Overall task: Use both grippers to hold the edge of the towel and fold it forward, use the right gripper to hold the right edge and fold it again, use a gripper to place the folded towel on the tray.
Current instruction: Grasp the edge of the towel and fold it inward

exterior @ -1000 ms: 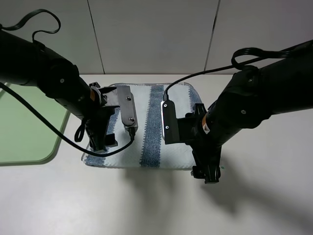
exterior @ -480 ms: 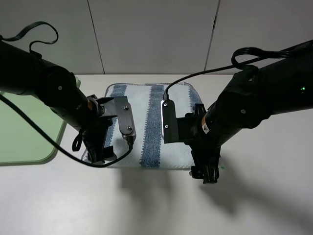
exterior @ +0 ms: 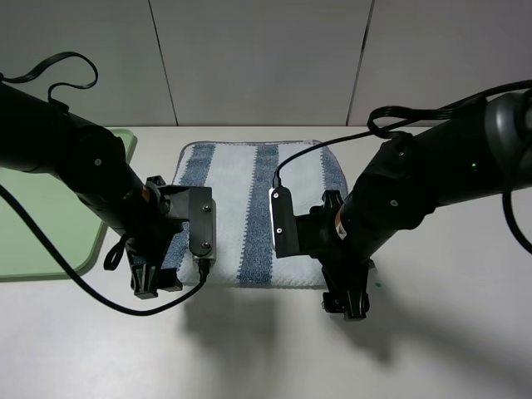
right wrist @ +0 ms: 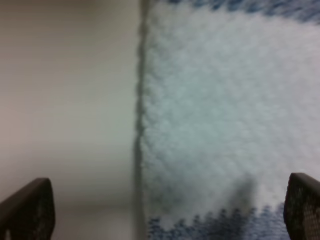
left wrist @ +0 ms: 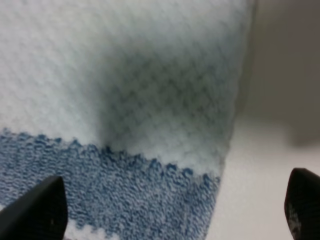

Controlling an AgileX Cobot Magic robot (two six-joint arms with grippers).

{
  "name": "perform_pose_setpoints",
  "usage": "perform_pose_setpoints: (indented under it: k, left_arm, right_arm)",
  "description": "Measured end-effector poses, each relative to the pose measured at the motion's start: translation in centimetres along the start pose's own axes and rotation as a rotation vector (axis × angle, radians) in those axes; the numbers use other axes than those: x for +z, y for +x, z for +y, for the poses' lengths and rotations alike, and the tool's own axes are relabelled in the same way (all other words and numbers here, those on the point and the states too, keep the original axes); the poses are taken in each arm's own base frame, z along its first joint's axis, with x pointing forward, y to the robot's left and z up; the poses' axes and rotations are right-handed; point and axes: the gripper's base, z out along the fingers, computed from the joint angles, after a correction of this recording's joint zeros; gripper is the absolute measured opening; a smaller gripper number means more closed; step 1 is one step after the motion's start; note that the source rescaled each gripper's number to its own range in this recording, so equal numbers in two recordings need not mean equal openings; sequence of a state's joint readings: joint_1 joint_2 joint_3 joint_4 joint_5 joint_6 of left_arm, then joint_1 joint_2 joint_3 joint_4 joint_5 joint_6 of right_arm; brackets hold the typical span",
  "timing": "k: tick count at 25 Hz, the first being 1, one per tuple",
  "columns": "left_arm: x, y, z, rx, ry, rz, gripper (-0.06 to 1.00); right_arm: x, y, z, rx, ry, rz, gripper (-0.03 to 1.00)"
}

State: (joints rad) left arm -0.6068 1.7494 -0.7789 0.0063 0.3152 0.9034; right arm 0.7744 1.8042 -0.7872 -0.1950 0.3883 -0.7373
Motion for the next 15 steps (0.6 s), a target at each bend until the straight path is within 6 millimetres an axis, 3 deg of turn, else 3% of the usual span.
perform_pose_setpoints:
  k: [7, 15]
  left_arm:
    - [0.0, 0.1, -0.1, 0.03, 0.004, 0.003, 0.85]
    - [0.5, 0.9, -1.2, 0.112, 0.052, 0.033, 0.85]
  right_arm:
    - [1.6, 0.3, 0.4, -0.032, -0.038, 0.042, 1.0]
    - [1.7, 0.3, 0.4, -0.053, -0.037, 0.041, 1.0]
